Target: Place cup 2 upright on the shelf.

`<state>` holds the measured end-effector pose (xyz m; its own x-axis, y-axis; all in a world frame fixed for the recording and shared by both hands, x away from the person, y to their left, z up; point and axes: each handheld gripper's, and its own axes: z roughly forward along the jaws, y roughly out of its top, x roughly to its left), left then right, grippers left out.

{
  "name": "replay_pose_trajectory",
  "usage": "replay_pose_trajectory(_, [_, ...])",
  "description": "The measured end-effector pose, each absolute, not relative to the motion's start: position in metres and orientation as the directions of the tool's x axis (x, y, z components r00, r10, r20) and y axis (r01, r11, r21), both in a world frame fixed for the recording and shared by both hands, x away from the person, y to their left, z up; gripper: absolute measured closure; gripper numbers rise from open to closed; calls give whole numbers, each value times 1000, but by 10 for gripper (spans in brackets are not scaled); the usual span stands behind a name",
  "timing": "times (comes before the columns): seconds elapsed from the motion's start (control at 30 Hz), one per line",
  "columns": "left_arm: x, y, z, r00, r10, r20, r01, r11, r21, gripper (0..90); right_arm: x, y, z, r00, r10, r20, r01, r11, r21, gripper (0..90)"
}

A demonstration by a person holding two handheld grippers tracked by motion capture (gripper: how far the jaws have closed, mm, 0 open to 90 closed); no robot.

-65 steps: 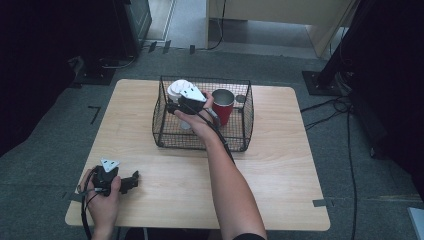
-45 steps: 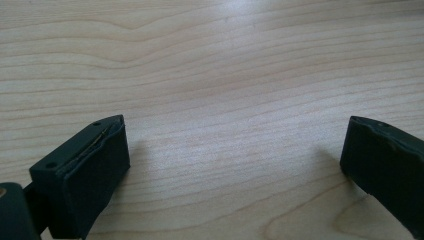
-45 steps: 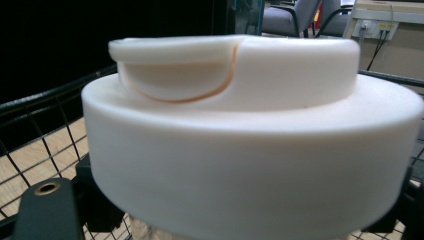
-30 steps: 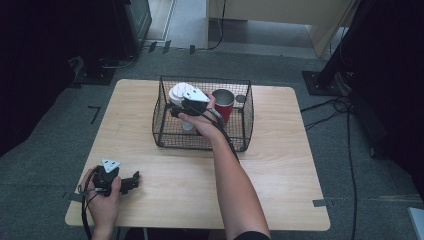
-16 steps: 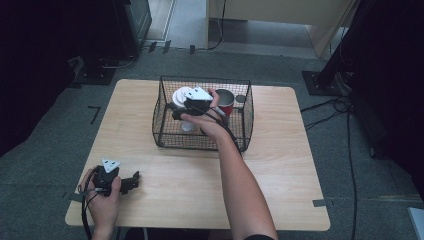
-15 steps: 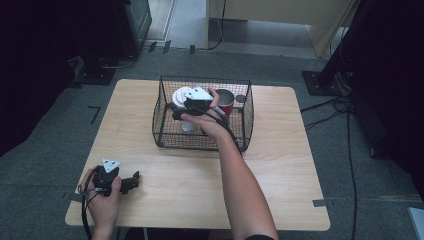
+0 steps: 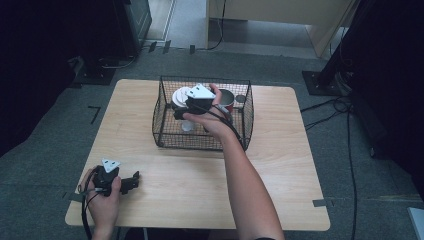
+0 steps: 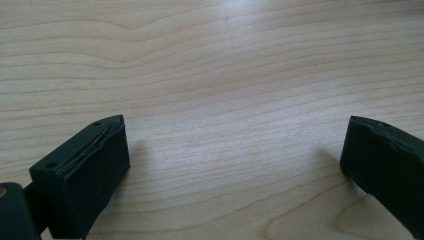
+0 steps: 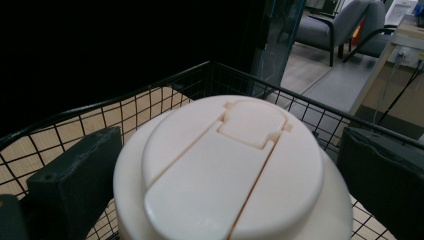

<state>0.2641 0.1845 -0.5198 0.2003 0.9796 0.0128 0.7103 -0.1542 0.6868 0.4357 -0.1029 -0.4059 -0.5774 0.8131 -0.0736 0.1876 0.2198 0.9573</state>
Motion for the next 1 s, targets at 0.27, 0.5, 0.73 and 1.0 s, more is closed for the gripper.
replay_pose_trajectory(0.27, [264,185,-520,201,980,13,709,-154,688,1,427,-111,-390,-590,804,-75,165,211,963,0])
replay_pose_trajectory(0.5, [264,184,-520,199,980,12,710,-152,688,1,412,-120,-375,-580,810,-86,139,202,970,0])
replay_pose_trajectory(0.73, [264,185,-520,200,980,14,709,-155,688,1,393,-134,-367,-574,815,-77,153,199,968,0])
replay_pose_trajectory(1.0, [264,185,-520,201,980,15,709,-156,688,1,370,-160,-366,-545,834,-85,152,198,968,0])
